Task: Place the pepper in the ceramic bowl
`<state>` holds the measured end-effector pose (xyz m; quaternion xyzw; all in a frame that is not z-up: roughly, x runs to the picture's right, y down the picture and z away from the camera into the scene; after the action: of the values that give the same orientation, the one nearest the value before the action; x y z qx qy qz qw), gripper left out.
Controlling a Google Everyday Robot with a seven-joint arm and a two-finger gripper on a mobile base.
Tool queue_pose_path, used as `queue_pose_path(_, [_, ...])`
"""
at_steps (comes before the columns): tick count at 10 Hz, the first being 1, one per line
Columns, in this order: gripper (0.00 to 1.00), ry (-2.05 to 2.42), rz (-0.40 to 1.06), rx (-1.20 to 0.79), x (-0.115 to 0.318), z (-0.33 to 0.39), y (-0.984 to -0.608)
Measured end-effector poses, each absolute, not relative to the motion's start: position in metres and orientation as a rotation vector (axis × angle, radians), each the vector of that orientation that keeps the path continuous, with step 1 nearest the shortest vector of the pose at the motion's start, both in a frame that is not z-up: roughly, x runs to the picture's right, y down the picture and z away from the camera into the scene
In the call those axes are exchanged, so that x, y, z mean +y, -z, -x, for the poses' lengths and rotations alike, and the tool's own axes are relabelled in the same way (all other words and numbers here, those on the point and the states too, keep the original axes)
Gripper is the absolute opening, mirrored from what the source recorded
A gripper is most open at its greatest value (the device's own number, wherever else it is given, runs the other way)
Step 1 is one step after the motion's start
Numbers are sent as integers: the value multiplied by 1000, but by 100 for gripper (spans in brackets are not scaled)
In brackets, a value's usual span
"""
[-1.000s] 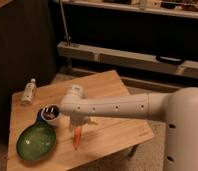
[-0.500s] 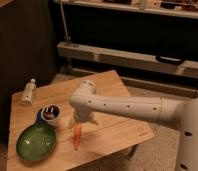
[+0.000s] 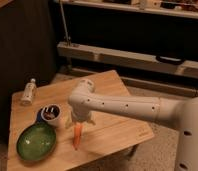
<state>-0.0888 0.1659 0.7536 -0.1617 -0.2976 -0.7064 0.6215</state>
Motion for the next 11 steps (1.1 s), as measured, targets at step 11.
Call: queue_pose_path(11, [80,1661,386,-674,168,94,-802])
